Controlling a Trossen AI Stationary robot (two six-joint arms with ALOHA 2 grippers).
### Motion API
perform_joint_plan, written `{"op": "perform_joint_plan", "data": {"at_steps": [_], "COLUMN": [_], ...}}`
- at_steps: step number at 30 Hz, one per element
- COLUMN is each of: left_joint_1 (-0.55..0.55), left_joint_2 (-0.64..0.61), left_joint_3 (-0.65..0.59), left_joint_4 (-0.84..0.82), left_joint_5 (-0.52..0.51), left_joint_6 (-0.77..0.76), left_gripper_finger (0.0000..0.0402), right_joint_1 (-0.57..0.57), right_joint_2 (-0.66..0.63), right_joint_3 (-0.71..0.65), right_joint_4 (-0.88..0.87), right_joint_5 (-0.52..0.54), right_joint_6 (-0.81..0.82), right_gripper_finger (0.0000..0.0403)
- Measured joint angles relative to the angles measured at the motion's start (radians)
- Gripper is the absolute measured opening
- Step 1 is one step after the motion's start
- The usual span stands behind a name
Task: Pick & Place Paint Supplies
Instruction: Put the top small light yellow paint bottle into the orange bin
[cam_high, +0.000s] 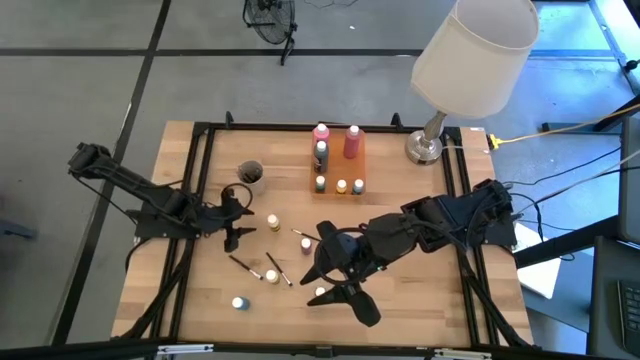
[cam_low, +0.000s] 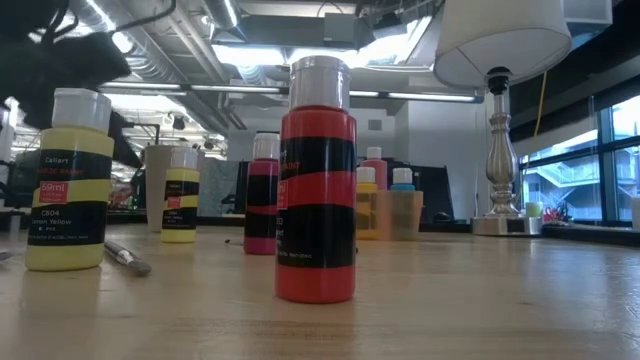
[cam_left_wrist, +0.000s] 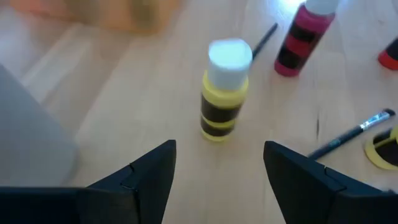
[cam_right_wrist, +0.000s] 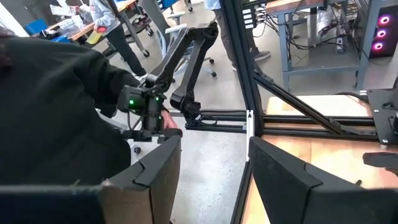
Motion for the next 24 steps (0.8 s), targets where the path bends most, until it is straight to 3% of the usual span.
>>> {"op": "perform_joint_plan", "data": {"at_steps": [9, 13, 17, 24], "left_joint_1": [0.0, 0.0, 0.0, 0.0], "left_joint_2": [0.001, 0.004, 0.032, 0.113], "left_joint_3": [-0.102, -0.121, -0.138, -0.17], "left_joint_4": [0.249, 0.261, 0.277, 0.469], "left_joint_5": [0.0, 0.008, 0.009, 0.009], "left_joint_6": [0.055, 0.083, 0.089, 0.148], "left_gripper_finger": [0.024, 0.0239, 0.0239, 0.0239], "right_joint_1": [-0.019, -0.027, -0.03, -0.039], "right_joint_2": [0.0, 0.0, 0.0, 0.0], "right_joint_3": [0.0, 0.0, 0.0, 0.0], "right_joint_4": [0.013, 0.019, 0.028, 0.038], "right_joint_5": [-0.002, -0.002, -0.002, -0.002], "right_joint_6": [0.002, 0.002, 0.002, 0.007], "right_gripper_finger": [0.0195, 0.0195, 0.0195, 0.0195]}}
